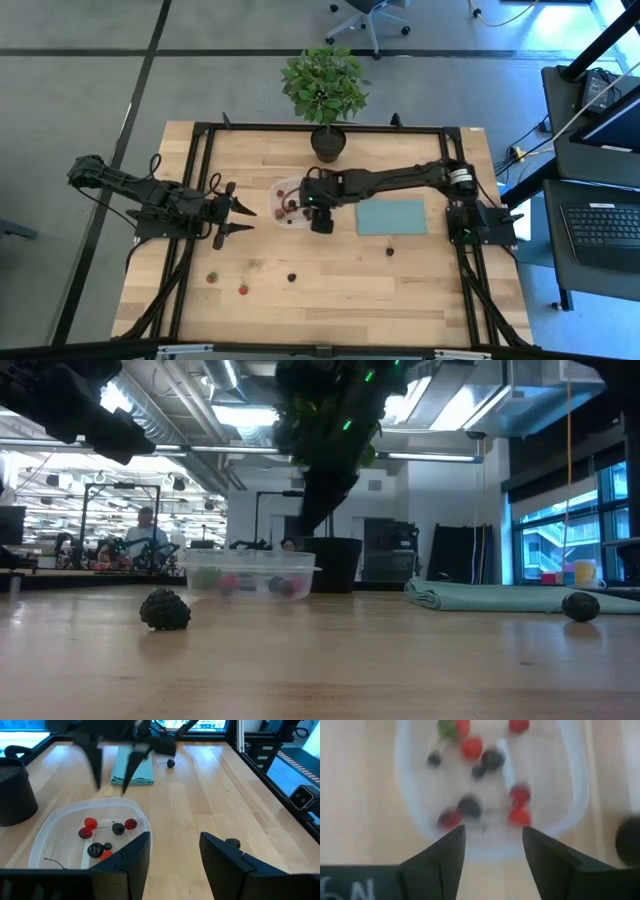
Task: Pick and placing Produce into tupperware
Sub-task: Put the black cherry into the container
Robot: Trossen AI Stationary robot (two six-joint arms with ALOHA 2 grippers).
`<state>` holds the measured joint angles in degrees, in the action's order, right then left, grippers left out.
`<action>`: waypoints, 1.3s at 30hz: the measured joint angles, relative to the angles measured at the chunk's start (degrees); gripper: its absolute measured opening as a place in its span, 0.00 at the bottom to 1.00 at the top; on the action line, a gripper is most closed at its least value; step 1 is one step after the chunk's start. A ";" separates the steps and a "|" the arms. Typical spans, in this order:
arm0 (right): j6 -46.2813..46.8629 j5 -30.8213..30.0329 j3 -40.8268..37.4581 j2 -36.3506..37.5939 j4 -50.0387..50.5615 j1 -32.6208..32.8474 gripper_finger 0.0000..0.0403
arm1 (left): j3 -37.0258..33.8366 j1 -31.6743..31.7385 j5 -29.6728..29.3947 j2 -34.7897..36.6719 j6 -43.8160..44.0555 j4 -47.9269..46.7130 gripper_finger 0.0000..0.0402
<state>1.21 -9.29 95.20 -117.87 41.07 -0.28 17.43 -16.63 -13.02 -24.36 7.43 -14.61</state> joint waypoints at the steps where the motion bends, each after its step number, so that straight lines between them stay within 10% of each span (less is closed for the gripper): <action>1: 0.77 0.17 0.00 1.18 2.39 0.66 0.49 | 0.00 0.00 0.02 0.00 0.01 -0.02 0.41; 18: 25.26 -0.72 -4.93 7.29 32.69 15.99 0.49 | 0.00 0.00 0.02 0.00 0.15 -0.37 0.41; 39: 64.46 3.44 -36.53 26.70 19.22 23.28 0.49 | 0.00 -0.02 0.02 0.00 1.01 -0.43 0.41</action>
<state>65.67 -5.85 58.67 -91.18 60.29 23.00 17.43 -16.64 -12.99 -24.36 8.43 -15.05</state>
